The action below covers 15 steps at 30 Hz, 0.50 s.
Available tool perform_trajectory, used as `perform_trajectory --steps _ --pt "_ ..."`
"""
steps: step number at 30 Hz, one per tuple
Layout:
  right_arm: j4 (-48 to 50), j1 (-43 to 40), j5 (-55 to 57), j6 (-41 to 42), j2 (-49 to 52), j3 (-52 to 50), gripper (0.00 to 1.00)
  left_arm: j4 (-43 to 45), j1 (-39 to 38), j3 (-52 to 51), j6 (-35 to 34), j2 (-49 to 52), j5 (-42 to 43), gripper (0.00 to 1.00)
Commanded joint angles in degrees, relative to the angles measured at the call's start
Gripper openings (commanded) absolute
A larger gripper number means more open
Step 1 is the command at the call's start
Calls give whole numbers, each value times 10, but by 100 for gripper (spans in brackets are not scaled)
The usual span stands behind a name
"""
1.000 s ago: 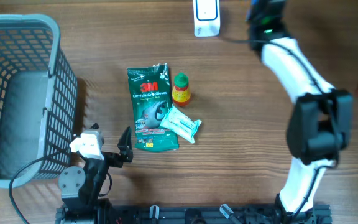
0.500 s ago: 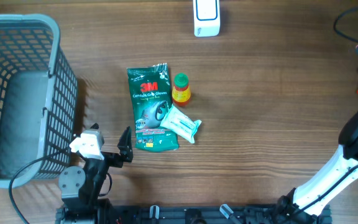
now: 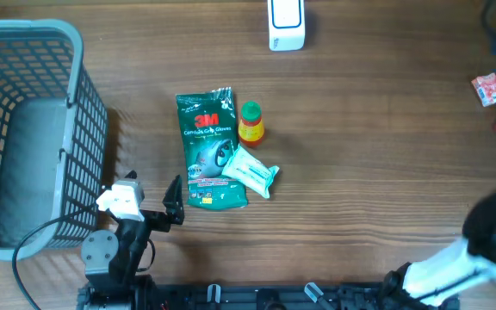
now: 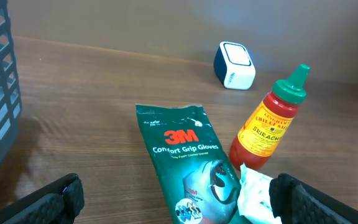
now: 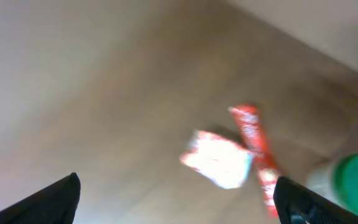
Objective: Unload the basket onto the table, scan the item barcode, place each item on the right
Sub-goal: 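Reach the right gripper to the sriracha bottle and grasp its neck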
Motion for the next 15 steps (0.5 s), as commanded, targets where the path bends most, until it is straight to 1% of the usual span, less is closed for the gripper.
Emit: perform_trajectory --steps 1,2,4,6,7,8,10,13,15 --pt "-56 35 -221 215 -102 6 100 2 -3 -2 -3 -4 7 100" --pt "-72 50 -283 234 -113 6 100 2 -3 -2 -3 -4 7 100" --pt "-85 85 -409 229 -117 6 100 2 -3 -2 -3 -4 7 100" --pt "-114 125 -493 229 -114 5 100 1 -3 -2 -3 -4 7 100" --pt "-132 147 -516 229 -113 5 100 2 -3 -2 -3 -4 7 100" --pt "-160 184 -520 229 -113 5 100 2 -3 -2 -3 -4 7 100" --pt "-177 232 -504 229 -113 5 100 2 -3 -2 -3 -4 7 100" --pt "-176 316 -431 232 -113 -3 100 1 -3 -2 -3 -4 7 100" --pt "-180 364 -376 255 -112 -11 100 2 -3 -2 -3 -4 7 100"
